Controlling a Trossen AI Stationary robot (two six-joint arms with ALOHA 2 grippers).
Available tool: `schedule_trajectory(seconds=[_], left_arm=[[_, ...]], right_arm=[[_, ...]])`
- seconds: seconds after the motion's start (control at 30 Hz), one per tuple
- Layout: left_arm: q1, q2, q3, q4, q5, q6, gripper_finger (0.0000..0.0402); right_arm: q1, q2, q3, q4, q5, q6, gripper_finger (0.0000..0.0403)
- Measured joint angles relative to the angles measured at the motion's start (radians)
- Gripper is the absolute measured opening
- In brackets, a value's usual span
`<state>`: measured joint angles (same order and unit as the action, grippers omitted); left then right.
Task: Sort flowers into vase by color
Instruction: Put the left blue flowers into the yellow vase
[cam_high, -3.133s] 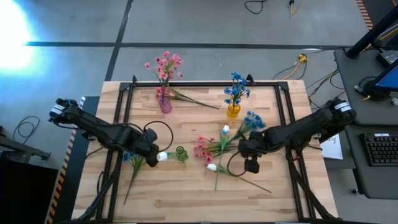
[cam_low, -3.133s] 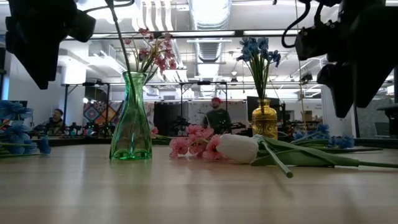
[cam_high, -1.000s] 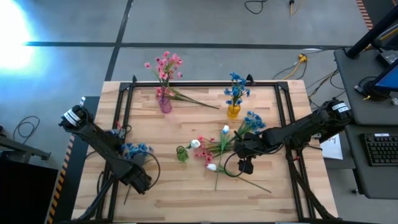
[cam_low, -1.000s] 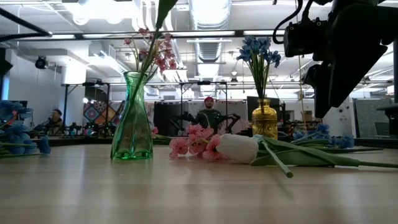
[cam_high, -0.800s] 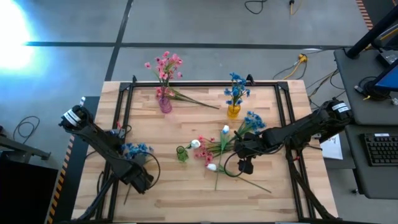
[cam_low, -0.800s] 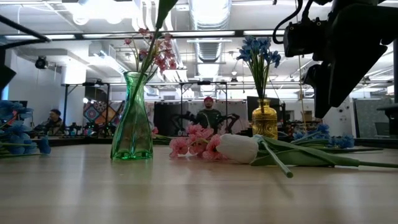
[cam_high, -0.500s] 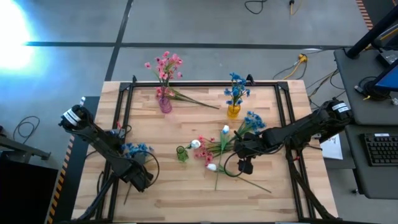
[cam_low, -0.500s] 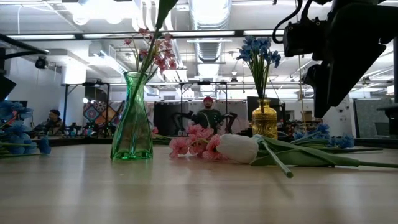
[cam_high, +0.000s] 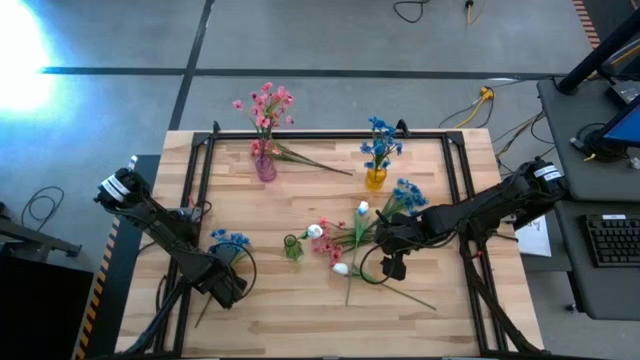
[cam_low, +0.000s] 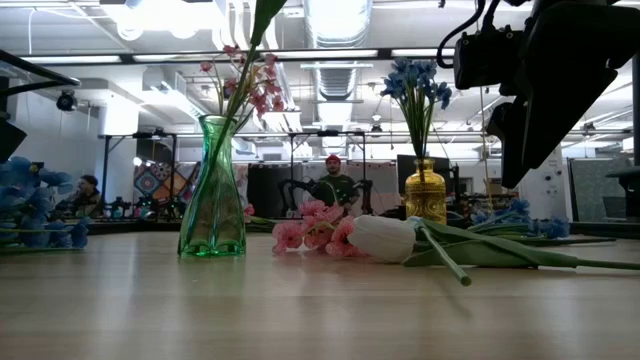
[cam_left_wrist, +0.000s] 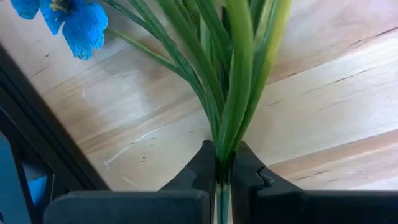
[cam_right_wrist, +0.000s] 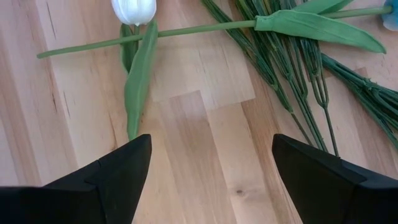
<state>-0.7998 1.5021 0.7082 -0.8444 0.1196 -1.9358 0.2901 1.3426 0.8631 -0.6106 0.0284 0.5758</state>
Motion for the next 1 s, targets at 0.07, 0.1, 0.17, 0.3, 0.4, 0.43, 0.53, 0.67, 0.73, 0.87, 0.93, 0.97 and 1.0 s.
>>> schedule_trajectory(seconds=[0.07, 0.1, 0.17, 0.3, 0.4, 0.43, 0.53, 0.67, 0.73, 0.87, 0.93, 0.97, 1.0], left_arm=[[0.0, 0.0, 0.0, 0.0, 0.0, 0.0, 0.0003], [0.0, 0.0, 0.0, 0.0, 0.0, 0.0, 0.0002], [0.0, 0.0, 0.0, 0.001, 0.0, 0.0, 0.0001], [0.0, 0.0, -0.001, 0.005, 0.0, 0.003, 0.0001], [0.0, 0.0, 0.006, 0.002, -0.001, 0.014, 0.0001], [0.0, 0.001, 0.01, 0.0, -0.003, 0.016, 0.0001], [0.0, 0.001, 0.019, -0.003, -0.007, 0.033, 0.0], [0.0, -0.006, 0.031, -0.002, -0.008, 0.042, 0.0], [0.0, -0.011, 0.037, -0.005, -0.022, 0.046, 0.0], [0.0, -0.033, 0.058, -0.009, -0.056, 0.062, 0.0], [0.0, -0.05, 0.065, -0.016, -0.068, 0.064, 0.0], [0.0, -0.061, 0.068, -0.02, -0.075, 0.065, 0.0], [0.0, -0.072, 0.071, -0.027, -0.084, 0.064, 0.0]], right_arm=[[0.0, 0.0, 0.0, 0.0, 0.0, 0.0, 0.0325], [0.0, 0.0, 0.0, 0.0, 0.0, 0.0, 0.0325], [0.0, 0.0, 0.0, 0.0, 0.0, 0.0, 0.0325], [0.0, 0.0, 0.0, 0.0, 0.0, 0.0, 0.0325], [0.0, 0.0, 0.0, 0.0, 0.0, 0.0, 0.0325], [0.0, 0.0, 0.0, 0.0, 0.0, 0.0, 0.0325], [0.0, 0.0, 0.0, 0.0, 0.0, -0.002, 0.0325], [0.0, 0.0, 0.0, 0.003, 0.001, -0.003, 0.0325], [0.0, 0.0, 0.0, 0.004, 0.001, -0.004, 0.0325], [0.0, 0.0, 0.0, 0.011, 0.001, -0.007, 0.0325], [0.0, 0.0, 0.0, 0.013, 0.001, -0.012, 0.0325], [0.0, 0.0, 0.0, 0.017, 0.001, -0.012, 0.0325], [0.0, 0.0, 0.0, 0.019, 0.001, -0.013, 0.0325]])
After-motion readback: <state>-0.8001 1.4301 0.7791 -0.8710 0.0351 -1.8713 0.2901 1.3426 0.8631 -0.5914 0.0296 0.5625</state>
